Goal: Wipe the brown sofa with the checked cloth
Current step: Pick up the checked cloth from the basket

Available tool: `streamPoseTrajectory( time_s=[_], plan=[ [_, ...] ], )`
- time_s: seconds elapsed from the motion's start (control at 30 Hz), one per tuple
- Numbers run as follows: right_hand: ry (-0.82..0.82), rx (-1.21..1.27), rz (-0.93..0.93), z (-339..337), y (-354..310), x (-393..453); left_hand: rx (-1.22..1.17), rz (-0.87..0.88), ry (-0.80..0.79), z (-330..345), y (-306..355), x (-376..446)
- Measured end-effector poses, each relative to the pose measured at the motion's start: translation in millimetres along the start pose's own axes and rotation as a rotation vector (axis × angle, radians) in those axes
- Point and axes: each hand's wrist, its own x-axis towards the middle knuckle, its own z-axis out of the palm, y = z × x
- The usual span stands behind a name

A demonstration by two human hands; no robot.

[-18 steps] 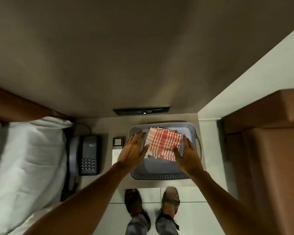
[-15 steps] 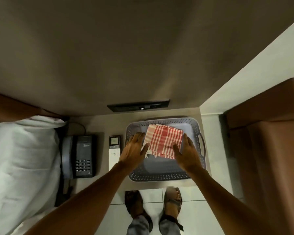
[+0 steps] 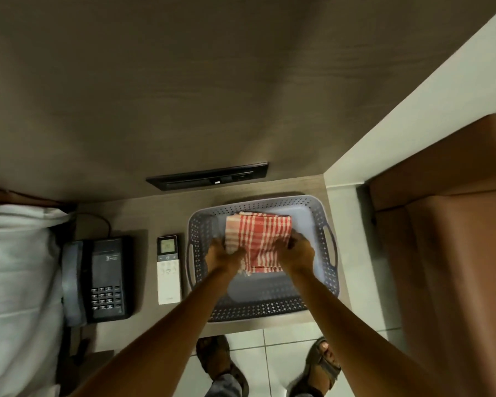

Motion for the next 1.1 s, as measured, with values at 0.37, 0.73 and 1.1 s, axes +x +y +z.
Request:
streamPoseTrajectory(
  time_s=[0.37,0.73,1.1],
  plan=[
    [-0.026,0.343,-0.125,-53.3,-10.3,-50.3,-0.507,-0.172,-0.422,-32.4,14.2,-46.0],
    [0.041,0.821,-0.064,-231.1,68.4,-92.6,-0.485,-0.132,-0.719,51.0,130.5,-164.7],
    [0.410,1.223,0.192,-396.2,303.2,-95.4,-0.026,0.080,-0.877,327.5,240.5,-310.4]
  ],
)
